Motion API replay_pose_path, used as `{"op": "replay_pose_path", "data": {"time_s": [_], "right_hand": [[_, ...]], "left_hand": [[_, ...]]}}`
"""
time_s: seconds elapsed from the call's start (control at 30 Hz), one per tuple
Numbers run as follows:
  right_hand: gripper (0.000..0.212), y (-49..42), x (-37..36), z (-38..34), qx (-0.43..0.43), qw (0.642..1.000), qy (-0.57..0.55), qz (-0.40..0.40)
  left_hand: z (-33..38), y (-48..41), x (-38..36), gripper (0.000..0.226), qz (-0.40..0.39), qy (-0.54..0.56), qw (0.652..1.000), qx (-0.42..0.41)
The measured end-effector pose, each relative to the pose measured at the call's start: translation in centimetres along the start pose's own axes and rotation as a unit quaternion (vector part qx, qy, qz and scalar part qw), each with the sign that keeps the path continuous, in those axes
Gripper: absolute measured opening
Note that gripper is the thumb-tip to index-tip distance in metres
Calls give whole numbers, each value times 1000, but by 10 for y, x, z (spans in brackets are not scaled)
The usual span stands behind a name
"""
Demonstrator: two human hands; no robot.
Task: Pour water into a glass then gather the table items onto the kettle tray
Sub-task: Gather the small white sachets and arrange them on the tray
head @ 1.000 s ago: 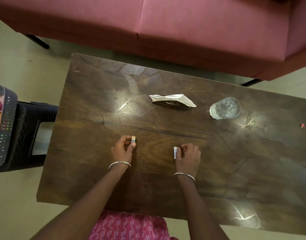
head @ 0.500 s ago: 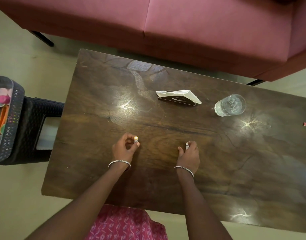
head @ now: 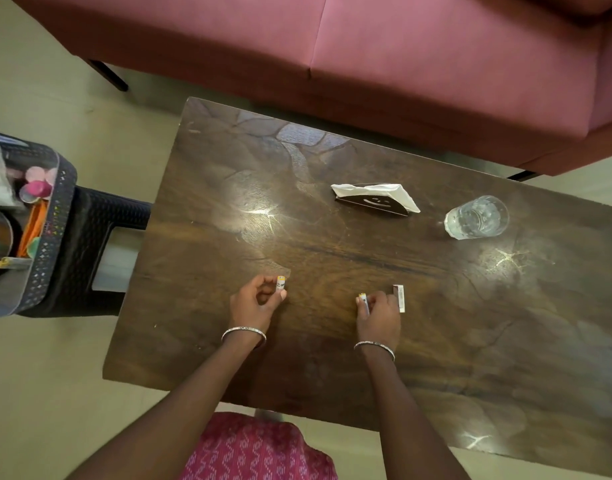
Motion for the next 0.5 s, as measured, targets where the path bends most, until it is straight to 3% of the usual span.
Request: {"op": "replay_pose_path", "data": {"time_s": [0.1,0.2,0.37,0.43,0.5], "right_hand": [[13,17,-4,-21,-2,994,-108,-21],[14,40,-17,-50,-66,954,-280,-84],[19,86,-37,-119,-184,785,-547,-224],[22,103,-43,-144,-215,723,-598,-270],[25,118,-49,-171,-223,686,-619,-311]], "left_hand": [[-4,1,11,24,-8,25,999,24],[-7,4,31,27,-3,45,998,35],[-7,7,80,25,17,54,998,15],[-6,8,102,24,25,67,997,10],[-4,10,129,22,32,89,995,13]]}}
Point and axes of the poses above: each hand's wrist, its own y-axis away from the middle knuckle, its own x-axis out of the back of the hand, z = x × y, the point moved 5 cm from there along -y, towards the middle knuckle
